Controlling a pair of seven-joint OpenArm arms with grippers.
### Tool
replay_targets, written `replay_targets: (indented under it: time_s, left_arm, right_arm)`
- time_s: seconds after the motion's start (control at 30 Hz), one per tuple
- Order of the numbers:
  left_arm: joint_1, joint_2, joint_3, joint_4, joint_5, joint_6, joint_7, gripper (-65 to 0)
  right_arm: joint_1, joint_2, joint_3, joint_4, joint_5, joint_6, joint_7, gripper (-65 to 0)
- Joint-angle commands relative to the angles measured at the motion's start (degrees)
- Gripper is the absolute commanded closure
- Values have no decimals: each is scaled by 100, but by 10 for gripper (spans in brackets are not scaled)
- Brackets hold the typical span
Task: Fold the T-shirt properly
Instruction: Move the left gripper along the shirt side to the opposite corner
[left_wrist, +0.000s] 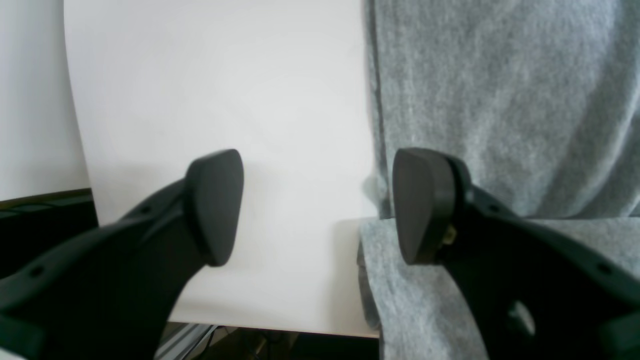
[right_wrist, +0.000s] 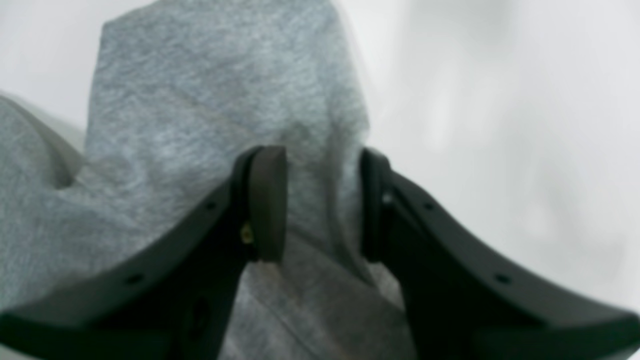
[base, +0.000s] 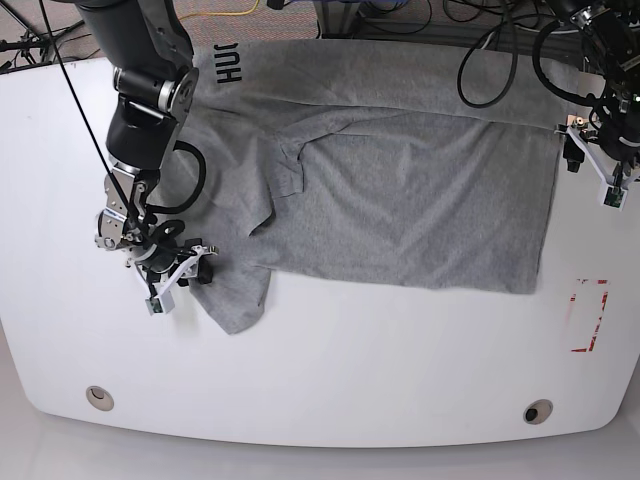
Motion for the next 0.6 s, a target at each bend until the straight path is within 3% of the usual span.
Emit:
replay_targets:
  time_s: [0.0,0.17,0.5,0.57]
  left_arm:
    - [-50,-101,-18,79,-9,12,-68,-426]
    - [-67,-101,0,79,-9,12,-68,-426]
    - [-1034,-92,369,-985,-18,12,-103,-433]
    - [-1395,-84,378,-1328,-18,342,-200,-435]
  right_arm:
    - [126,35,4,78,-1,32,73,-166]
    - [223,26,13,52,-1,32,73,-10]
    - [240,26,13,78,-1,32,65,0]
    - [240,35,13,78,-1,32,65,0]
